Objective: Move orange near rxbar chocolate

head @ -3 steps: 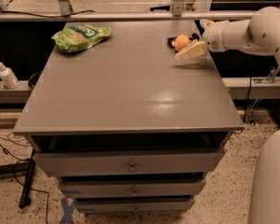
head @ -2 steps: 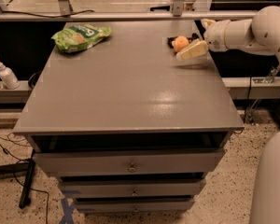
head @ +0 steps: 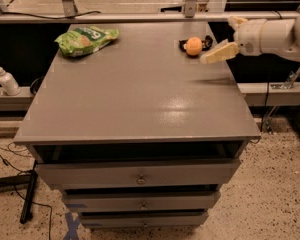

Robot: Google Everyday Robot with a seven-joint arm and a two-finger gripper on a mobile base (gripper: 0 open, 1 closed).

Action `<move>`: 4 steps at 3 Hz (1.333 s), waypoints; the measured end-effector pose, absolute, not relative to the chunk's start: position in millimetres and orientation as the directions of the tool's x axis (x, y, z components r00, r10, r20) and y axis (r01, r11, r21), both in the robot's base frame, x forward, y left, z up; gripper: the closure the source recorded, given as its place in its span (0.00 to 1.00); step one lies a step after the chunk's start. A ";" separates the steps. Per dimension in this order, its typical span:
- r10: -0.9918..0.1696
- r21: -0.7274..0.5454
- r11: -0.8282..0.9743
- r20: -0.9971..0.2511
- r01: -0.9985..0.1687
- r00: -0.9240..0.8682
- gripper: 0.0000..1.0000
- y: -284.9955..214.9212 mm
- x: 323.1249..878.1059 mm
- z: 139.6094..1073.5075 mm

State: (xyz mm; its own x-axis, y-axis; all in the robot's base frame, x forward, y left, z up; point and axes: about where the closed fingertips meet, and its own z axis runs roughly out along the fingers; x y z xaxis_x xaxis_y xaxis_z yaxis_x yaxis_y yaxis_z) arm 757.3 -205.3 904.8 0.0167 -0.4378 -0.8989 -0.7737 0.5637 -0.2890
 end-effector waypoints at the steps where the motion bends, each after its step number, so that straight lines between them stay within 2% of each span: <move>1: -0.400 -0.285 0.547 -0.915 -0.787 0.054 0.00 -215.1 716.7 936.7; 3: -0.427 -0.418 0.534 -0.884 -0.735 0.193 0.00 -239.6 620.5 1044.2; 4: -0.437 -0.438 0.537 -0.875 -0.721 0.206 0.00 -243.9 609.8 1057.9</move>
Offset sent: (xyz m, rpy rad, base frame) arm -0.1480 -0.0471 0.1508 0.0268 -0.1761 0.0509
